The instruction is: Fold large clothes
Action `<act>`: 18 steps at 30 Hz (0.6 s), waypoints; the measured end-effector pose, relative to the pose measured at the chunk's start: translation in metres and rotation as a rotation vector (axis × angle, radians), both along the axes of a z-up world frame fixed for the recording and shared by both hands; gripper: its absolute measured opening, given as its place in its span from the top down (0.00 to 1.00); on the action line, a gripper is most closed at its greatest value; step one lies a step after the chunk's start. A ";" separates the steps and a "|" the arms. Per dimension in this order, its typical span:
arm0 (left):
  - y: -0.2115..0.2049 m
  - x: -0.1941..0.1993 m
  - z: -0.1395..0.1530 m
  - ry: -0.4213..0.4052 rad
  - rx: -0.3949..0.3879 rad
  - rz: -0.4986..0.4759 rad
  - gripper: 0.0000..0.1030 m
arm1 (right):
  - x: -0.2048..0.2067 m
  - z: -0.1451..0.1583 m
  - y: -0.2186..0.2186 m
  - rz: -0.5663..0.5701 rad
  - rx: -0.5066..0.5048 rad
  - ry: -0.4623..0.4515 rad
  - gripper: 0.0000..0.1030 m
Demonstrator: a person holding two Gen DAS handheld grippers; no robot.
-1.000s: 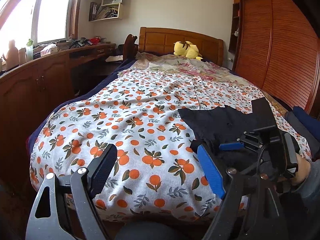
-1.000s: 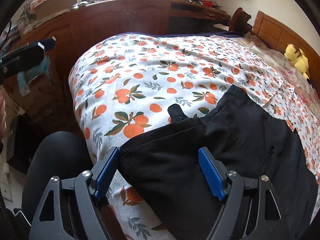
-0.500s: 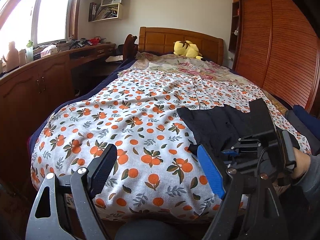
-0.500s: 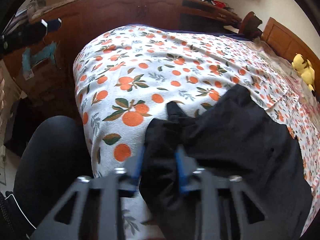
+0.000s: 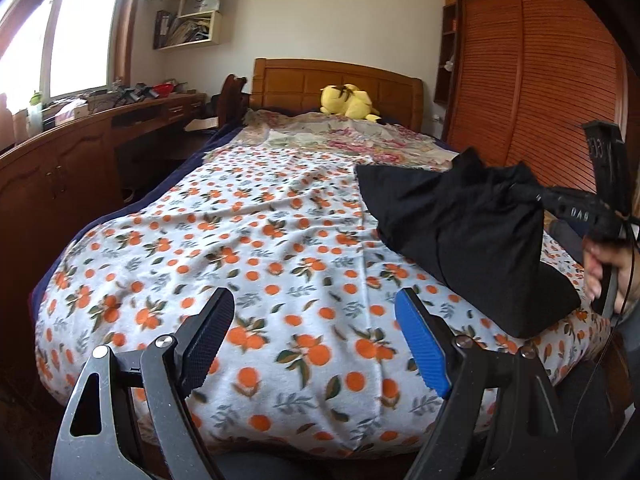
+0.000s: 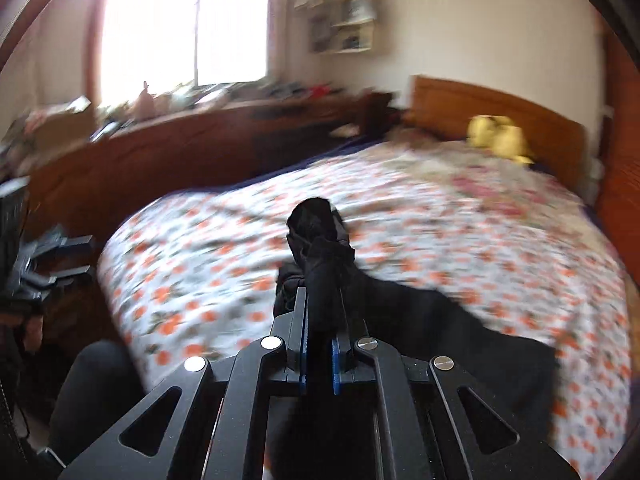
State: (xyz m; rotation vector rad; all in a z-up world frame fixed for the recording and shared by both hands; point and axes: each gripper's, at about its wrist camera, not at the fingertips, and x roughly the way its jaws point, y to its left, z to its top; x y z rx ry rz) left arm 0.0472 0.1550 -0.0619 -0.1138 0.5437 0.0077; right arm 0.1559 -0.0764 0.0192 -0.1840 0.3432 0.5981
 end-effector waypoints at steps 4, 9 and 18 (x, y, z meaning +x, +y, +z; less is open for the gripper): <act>-0.032 0.019 0.002 -0.001 0.008 -0.066 0.19 | -0.017 0.000 -0.078 -0.119 0.068 -0.004 0.93; -0.079 0.046 0.006 -0.007 0.013 -0.160 0.19 | -0.056 -0.025 -0.159 -0.281 0.121 -0.002 0.93; -0.158 0.081 0.007 0.005 0.011 -0.298 0.19 | -0.064 -0.111 -0.204 -0.389 0.085 0.229 0.92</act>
